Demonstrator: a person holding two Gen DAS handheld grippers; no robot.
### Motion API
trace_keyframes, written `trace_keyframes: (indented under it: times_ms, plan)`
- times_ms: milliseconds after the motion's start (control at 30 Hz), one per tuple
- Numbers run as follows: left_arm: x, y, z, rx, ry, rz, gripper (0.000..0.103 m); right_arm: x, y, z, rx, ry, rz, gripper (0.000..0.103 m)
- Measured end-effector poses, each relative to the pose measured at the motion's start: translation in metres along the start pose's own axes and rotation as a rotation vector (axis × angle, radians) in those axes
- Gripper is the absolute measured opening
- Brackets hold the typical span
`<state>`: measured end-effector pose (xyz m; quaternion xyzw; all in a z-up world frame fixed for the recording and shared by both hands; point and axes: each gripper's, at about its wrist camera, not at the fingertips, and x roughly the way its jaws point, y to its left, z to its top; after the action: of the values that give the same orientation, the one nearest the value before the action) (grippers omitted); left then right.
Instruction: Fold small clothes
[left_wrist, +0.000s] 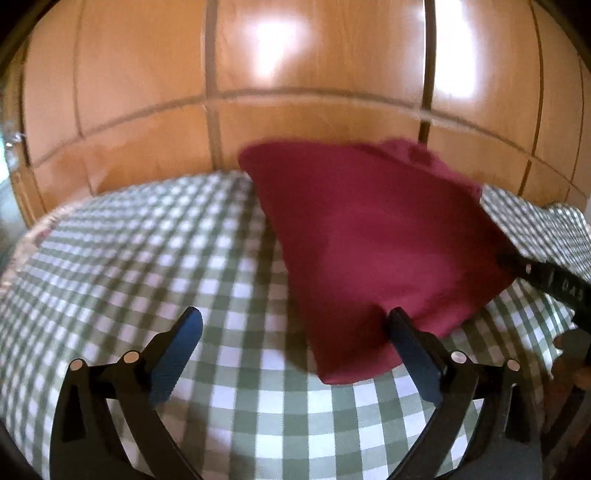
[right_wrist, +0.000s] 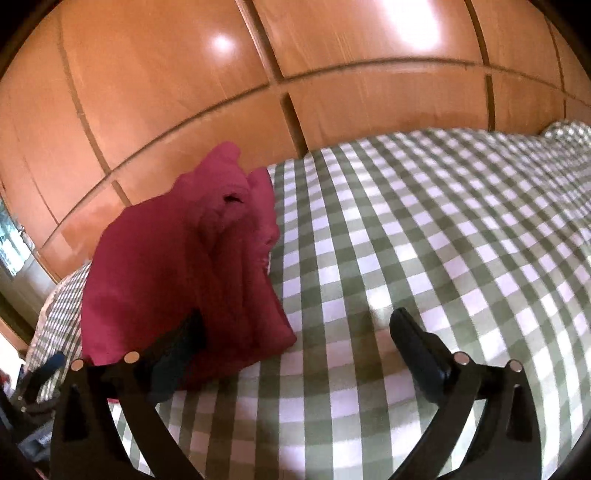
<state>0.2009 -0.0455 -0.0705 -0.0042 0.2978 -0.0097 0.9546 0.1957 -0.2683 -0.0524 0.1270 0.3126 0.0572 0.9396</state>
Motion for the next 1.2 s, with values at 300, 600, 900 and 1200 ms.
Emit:
trace_keyframes:
  times_ms: [300,600,900,1200]
  plan:
    - [-0.037,0.007,-0.004,-0.030,-0.106,0.157,0.099,-0.035,0.047,-0.021,-0.223,-0.093,-0.005,0.101]
    - [-0.067,0.000,-0.018,0.016,-0.200,0.265,0.099,-0.050,0.050,-0.034,-0.217,-0.121,-0.031,0.101]
    - [-0.083,0.002,-0.024,-0.003,-0.261,0.252,0.099,-0.070,0.058,-0.045,-0.258,-0.188,-0.016,0.101]
    - [-0.081,-0.001,-0.027,0.005,-0.245,0.238,0.099,-0.074,0.062,-0.049,-0.278,-0.206,-0.025,0.101]
